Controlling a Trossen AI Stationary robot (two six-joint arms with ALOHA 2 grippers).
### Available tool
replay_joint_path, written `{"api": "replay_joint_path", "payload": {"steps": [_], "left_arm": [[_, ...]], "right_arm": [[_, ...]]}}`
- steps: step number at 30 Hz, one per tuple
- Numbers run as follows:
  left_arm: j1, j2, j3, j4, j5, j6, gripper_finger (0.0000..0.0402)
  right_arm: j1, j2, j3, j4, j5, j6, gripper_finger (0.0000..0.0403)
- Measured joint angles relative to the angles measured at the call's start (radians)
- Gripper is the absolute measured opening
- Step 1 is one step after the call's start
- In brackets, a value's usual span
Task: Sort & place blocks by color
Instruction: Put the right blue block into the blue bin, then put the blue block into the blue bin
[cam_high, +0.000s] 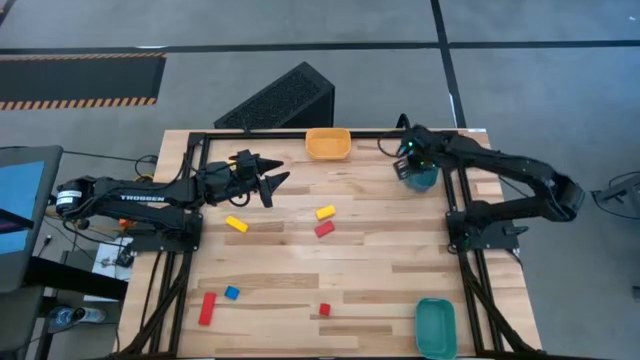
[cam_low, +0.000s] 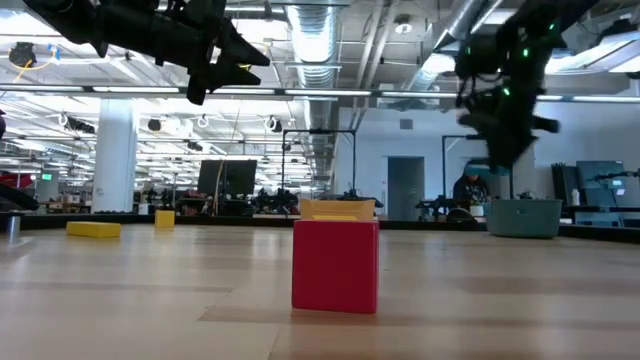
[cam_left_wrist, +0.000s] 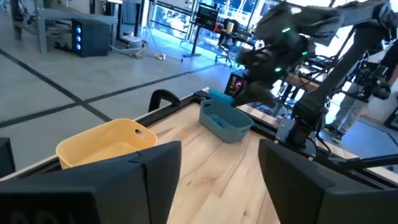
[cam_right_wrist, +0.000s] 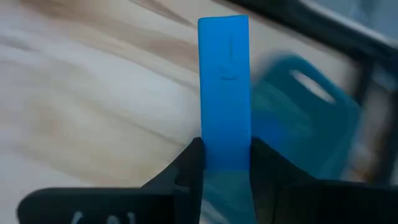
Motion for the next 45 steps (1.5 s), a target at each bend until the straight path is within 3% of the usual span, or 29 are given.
{"api": "replay_joint_path", "payload": {"steps": [4, 7, 15, 19, 27, 30, 38, 45], "left_arm": [[0.0, 0.0, 0.0, 0.0, 0.0, 0.002, 0.0209], [0.0, 0.0, 0.0, -0.004, 0.0, 0.002, 0.0209], [-0.016, 0.0, 0.0, -0.08, 0.003, -0.056, 0.0209], [-0.062, 0.0, 0.0, -0.142, 0.029, -0.039, 0.0206], [-0.189, 0.0, 0.0, -0.197, 0.035, -0.042, 0.0189], [-0.226, 0.0, 0.001, -0.181, 0.021, -0.069, 0.0188], [-0.278, 0.0, 0.156, -0.374, -0.116, -0.022, 0.0187], [-0.287, 0.0, 0.28, -0.46, -0.203, -0.022, 0.0187]], "right_arm": [[-0.117, 0.084, 0.0, -0.075, -0.013, -0.008, 0.0101], [-0.159, 0.142, 0.0, -0.055, -0.092, -0.047, 0.0102], [-0.169, 0.251, 0.001, -0.054, -0.142, -0.067, 0.0103], [-0.167, 0.252, 0.001, -0.053, -0.142, -0.083, 0.0125], [-0.165, 0.143, 0.001, -0.018, -0.144, -0.112, 0.0235], [-0.15, 0.07, 0.003, 0.055, -0.176, -0.129, 0.0258], [-0.097, -0.091, 0.063, 0.3, -0.203, -0.234, 0.0257], [-0.055, -0.118, 0.064, 0.503, -0.478, -0.27, 0.0254]]}}
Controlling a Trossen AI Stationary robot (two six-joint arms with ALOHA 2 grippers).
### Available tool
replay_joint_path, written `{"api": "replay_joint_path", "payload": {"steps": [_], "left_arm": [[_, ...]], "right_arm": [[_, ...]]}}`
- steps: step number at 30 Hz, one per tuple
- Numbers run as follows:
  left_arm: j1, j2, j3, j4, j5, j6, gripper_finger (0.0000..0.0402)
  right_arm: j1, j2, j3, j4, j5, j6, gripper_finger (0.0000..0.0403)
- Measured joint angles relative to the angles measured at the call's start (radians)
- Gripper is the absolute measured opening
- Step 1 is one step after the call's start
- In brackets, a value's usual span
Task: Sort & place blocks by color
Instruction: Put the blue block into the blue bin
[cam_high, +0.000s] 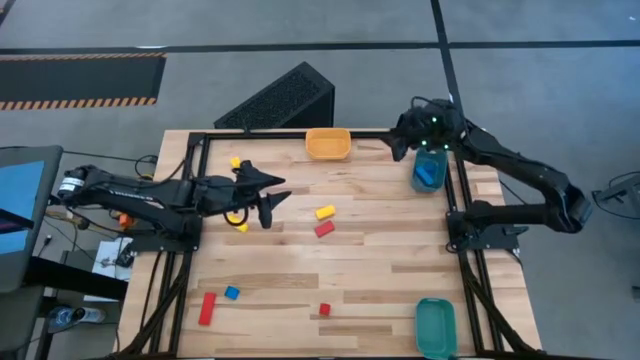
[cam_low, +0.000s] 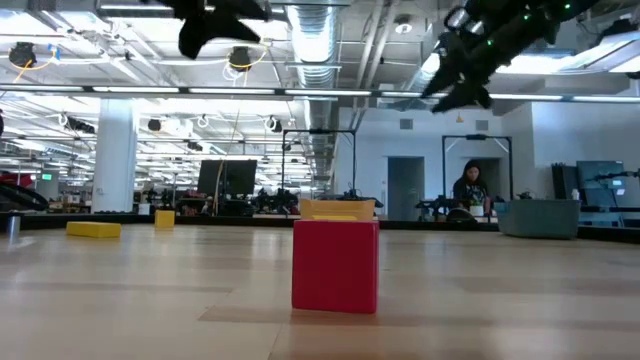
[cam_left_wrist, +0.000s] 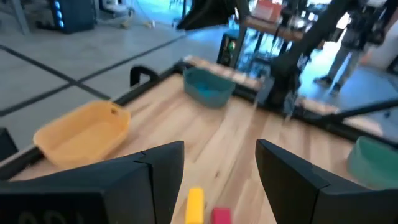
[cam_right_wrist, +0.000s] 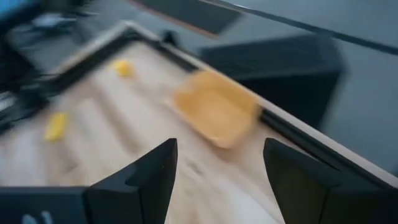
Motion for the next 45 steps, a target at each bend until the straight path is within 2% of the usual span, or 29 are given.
{"api": "replay_joint_path", "payload": {"steps": [4, 8, 13, 17, 21, 24, 28, 32, 37, 45], "left_arm": [[-0.04, 0.0, 0.05, -0.035, -0.033, -0.001, 0.0187], [-0.093, -0.002, 0.079, -0.108, -0.08, -0.066, 0.0187], [-0.169, -0.017, 0.082, -0.224, -0.091, -0.21, 0.0187], [-0.271, -0.021, 0.082, -0.253, -0.066, -0.274, 0.0187], [-0.413, -0.016, 0.082, -0.28, -0.08, -0.339, 0.0187], [-0.533, -0.005, 0.081, -0.325, -0.141, -0.387, 0.0187], [-0.679, 0.013, 0.081, -0.366, -0.257, -0.482, 0.0187], [-0.786, 0.035, 0.081, -0.362, -0.33, -0.551, 0.0187], [-0.859, 0.07, 0.081, -0.362, -0.339, -0.593, 0.0187], [-0.922, 0.118, 0.081, -0.363, -0.339, -0.641, 0.0187]], "right_arm": [[0.108, 0.0, 0.0, 0.046, -0.02, -0.037, 0.0254], [0.259, 0.0, 0.0, 0.084, 0.045, 0.0, 0.0254], [0.492, 0.023, 0.0, 0.159, 0.221, 0.051, 0.0254], [0.669, 0.075, 0.0, 0.264, 0.367, 0.115, 0.0254], [0.828, 0.185, -0.001, 0.399, 0.479, 0.136, 0.0254], [0.916, 0.283, 0.0, 0.523, 0.505, 0.183, 0.0254], [1.001, 0.429, 0.007, 0.644, 0.506, 0.251, 0.0255], [1.068, 0.569, 0.088, 0.64, 0.509, 0.3, 0.0255], [1.113, 0.744, 0.243, 0.627, 0.508, 0.282, 0.0255], [1.13, 0.975, 0.546, 0.485, 0.501, 0.173, 0.0256]]}}
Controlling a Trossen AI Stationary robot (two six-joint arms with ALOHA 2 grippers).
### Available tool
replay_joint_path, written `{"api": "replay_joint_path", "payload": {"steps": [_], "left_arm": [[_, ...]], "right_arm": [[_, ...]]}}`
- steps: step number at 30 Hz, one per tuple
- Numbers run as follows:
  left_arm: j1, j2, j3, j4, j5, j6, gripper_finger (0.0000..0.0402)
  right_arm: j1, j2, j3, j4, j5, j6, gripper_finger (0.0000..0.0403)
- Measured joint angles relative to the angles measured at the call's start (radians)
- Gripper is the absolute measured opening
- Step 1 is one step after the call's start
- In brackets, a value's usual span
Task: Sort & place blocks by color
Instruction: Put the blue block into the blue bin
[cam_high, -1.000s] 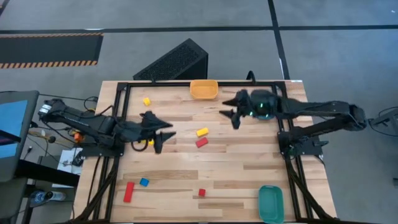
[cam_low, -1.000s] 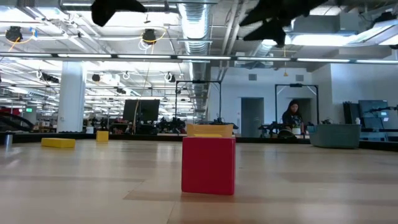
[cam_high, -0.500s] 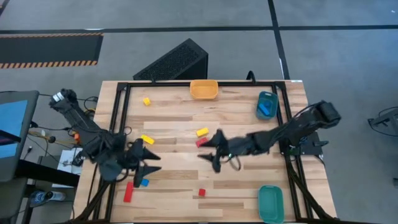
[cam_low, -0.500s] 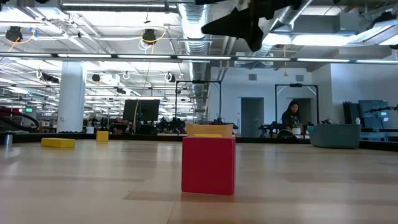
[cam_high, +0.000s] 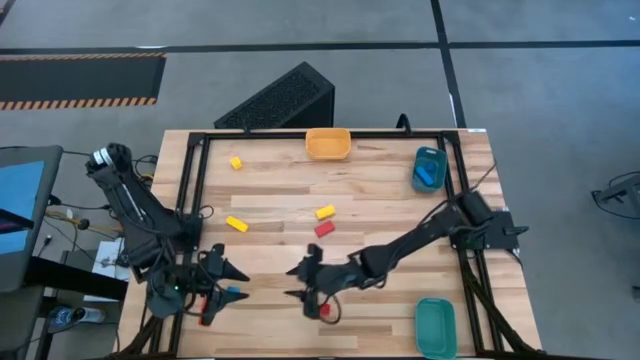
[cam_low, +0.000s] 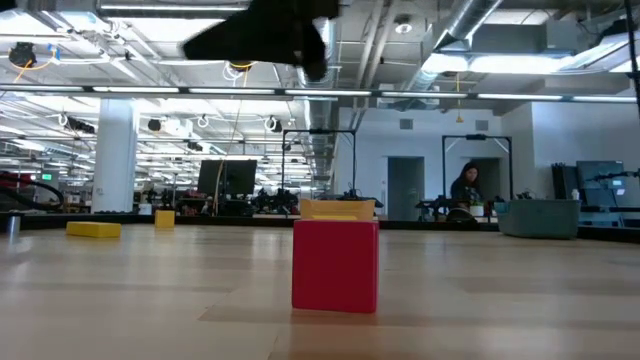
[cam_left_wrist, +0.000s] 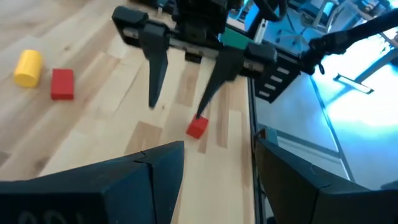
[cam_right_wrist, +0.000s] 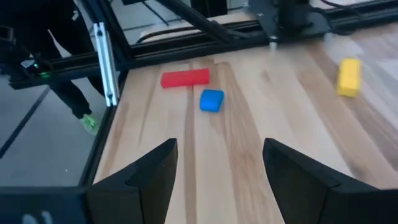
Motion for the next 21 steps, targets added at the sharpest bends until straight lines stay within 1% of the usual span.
{"api": "replay_joint_path", "payload": {"steps": [5, 10, 13, 18, 21], "left_arm": [[-0.042, 0.007, 0.0, -0.004, 0.005, -0.025, 0.0187], [-0.084, 0.007, 0.0, -0.008, -0.001, -0.052, 0.0187], [-0.107, 0.007, 0.0, -0.037, -0.002, -0.093, 0.0187], [-0.148, 0.007, 0.0, -0.081, -0.02, -0.172, 0.0187], [-0.166, 0.008, 0.0, -0.084, -0.037, -0.183, 0.0187]], "right_arm": [[0.0, 0.115, 0.152, -0.034, -0.004, -0.016, 0.0256], [0.0, 0.2, 0.273, -0.04, -0.006, -0.046, 0.0256], [-0.003, 0.246, 0.342, -0.043, -0.03, -0.063, 0.0256], [-0.016, 0.304, 0.461, -0.097, -0.072, -0.075, 0.0256], [-0.019, 0.339, 0.524, -0.147, -0.107, -0.085, 0.0256]]}}
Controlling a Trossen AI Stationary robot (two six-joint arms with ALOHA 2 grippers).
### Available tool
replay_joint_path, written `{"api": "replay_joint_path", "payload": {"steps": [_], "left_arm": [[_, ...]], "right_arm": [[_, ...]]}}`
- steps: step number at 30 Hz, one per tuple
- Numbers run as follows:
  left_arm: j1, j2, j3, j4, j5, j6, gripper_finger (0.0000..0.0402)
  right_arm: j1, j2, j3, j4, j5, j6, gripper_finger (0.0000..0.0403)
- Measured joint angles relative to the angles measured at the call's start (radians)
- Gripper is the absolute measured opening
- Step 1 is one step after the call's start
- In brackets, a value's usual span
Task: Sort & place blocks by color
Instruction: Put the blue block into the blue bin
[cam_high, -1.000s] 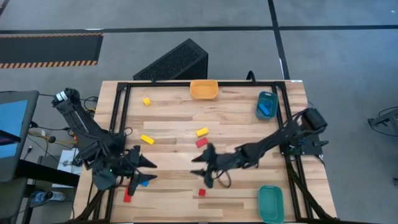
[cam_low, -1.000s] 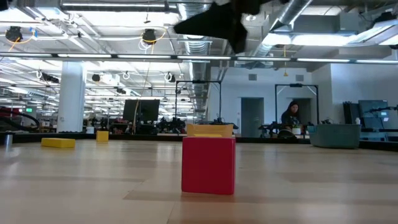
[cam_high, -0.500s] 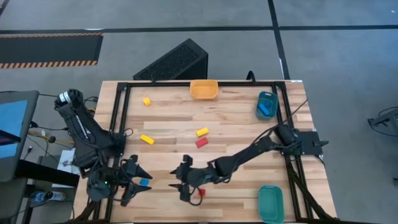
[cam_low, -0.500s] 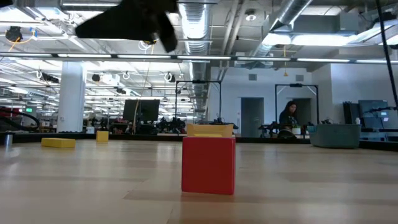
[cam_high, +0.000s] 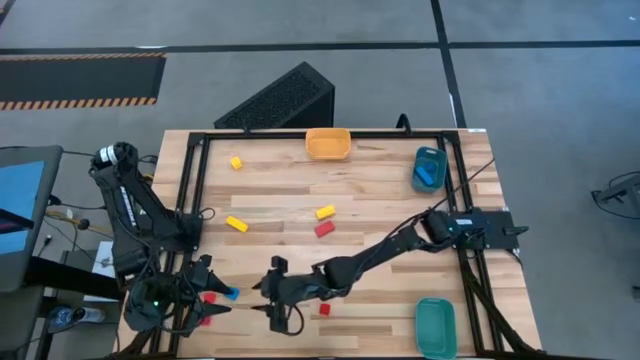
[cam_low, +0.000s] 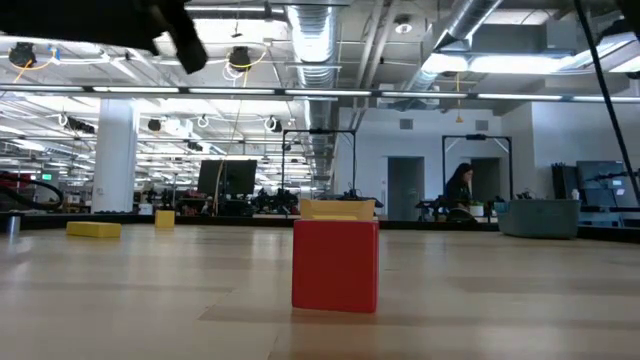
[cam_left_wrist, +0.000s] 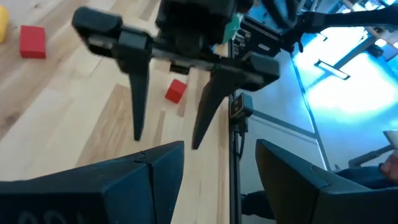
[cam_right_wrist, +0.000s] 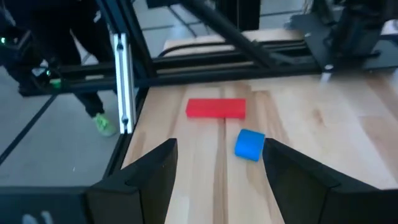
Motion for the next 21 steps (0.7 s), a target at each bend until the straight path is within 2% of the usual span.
{"api": "replay_joint_path", "payload": {"steps": [7, 15, 21], "left_arm": [[-0.02, 0.045, 0.0, 0.001, -0.038, -0.033, 0.0187], [-0.019, 0.093, 0.0, -0.026, -0.039, -0.046, 0.0187], [-0.002, 0.093, 0.0, -0.059, -0.096, -0.046, 0.0187]], "right_arm": [[-0.027, 0.064, 0.101, -0.087, -0.044, -0.006, 0.0256], [-0.057, 0.106, 0.108, -0.07, -0.058, -0.058, 0.0256], [-0.077, 0.134, 0.11, -0.032, -0.135, -0.061, 0.0256]]}}
